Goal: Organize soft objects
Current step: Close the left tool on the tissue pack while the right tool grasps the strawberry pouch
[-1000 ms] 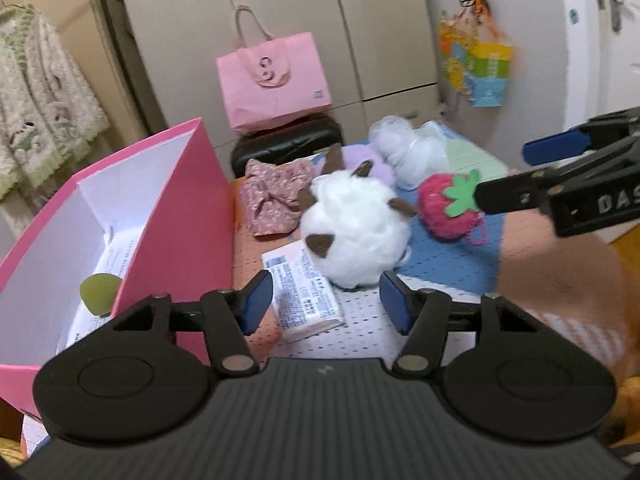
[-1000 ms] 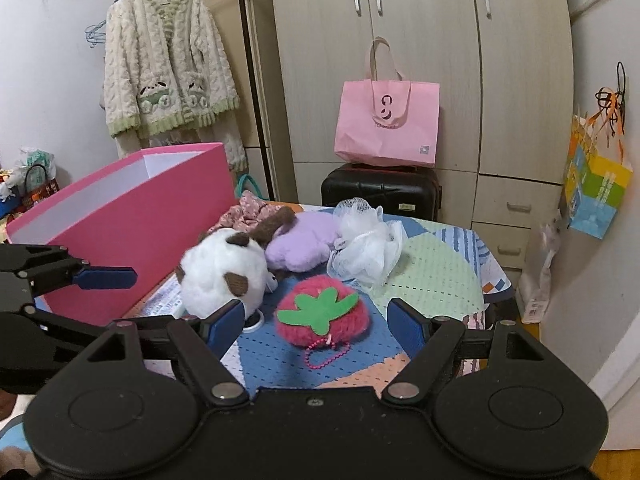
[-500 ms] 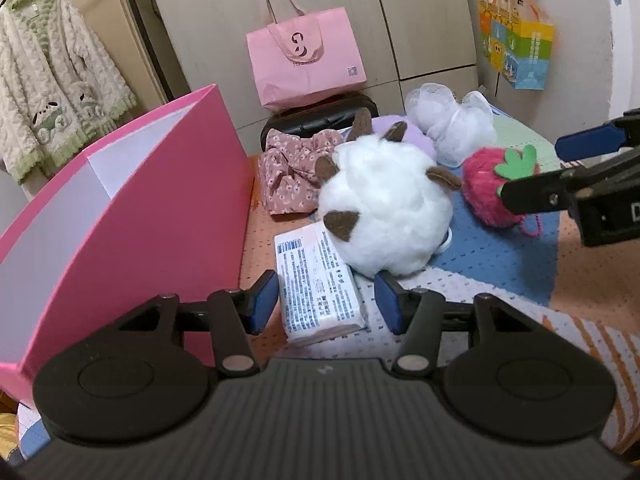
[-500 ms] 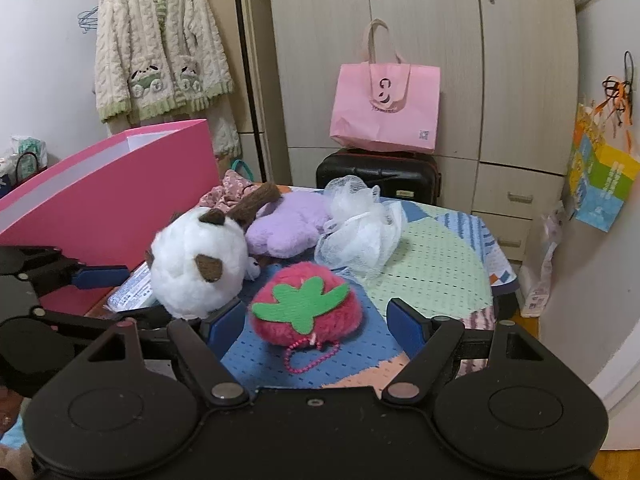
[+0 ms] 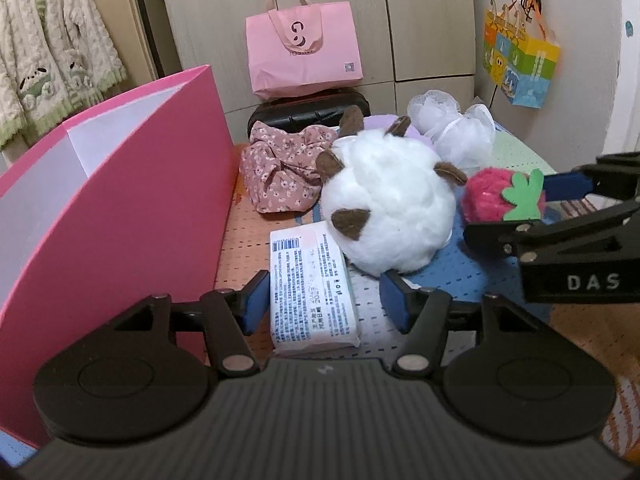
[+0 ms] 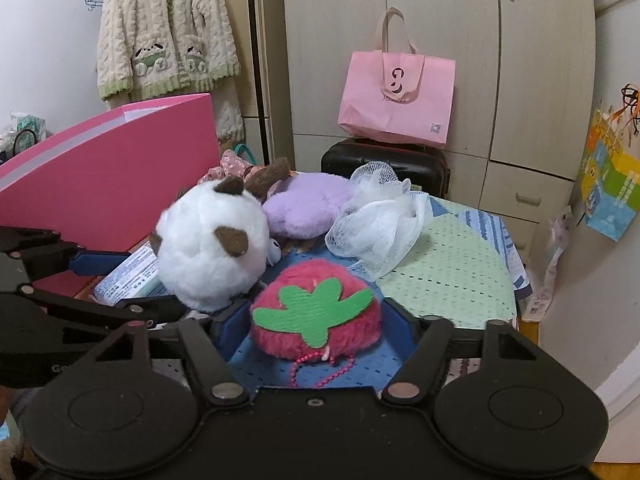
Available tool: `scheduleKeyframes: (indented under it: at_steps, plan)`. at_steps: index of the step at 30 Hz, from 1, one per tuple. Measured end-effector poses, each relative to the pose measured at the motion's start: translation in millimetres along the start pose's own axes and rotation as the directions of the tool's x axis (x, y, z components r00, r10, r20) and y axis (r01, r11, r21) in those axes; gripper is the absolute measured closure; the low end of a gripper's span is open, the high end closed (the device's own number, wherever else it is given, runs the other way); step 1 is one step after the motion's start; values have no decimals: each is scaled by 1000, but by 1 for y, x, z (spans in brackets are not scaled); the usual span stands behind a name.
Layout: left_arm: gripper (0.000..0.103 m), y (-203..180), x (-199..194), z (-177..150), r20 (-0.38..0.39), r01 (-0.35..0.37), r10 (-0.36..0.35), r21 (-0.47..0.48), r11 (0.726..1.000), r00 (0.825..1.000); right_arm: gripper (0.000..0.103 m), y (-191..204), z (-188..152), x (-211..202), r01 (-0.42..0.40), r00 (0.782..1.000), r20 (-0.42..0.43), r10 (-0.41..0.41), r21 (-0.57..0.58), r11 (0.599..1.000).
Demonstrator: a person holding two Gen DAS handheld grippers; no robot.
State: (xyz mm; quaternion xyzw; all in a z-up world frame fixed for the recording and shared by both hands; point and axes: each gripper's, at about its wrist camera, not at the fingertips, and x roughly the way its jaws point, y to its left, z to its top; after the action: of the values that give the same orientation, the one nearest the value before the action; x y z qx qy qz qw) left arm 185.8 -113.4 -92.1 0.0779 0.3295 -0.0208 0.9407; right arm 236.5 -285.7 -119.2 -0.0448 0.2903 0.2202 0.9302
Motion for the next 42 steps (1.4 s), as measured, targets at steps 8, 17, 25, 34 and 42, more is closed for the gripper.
scheduleKeyframes:
  at_steps: [8, 17, 25, 34, 42]
  plan:
    - [54, -2, 0, -1, 11, 8, -8, 5, 1000, 1000, 41, 5, -6, -1, 17, 1000, 7, -17, -13, 1000]
    - [61, 2, -5, -5, 18, 24, -24, -6, 1000, 1000, 42, 7, -10, -8, 27, 999, 25, -28, 32, 999]
    - [62, 5, -19, -13, 19, 50, -49, -14, 999, 999, 42, 13, -20, -24, 40, 998, 38, -43, 68, 997]
    - [64, 11, -39, -21, 28, 123, -122, -36, 992, 992, 42, 20, -25, -41, 49, 997, 57, -54, 93, 994]
    - [60, 7, -39, -28, -30, 159, -159, -5, 987, 987, 42, 33, -34, -50, 56, 997, 49, -61, 100, 993]
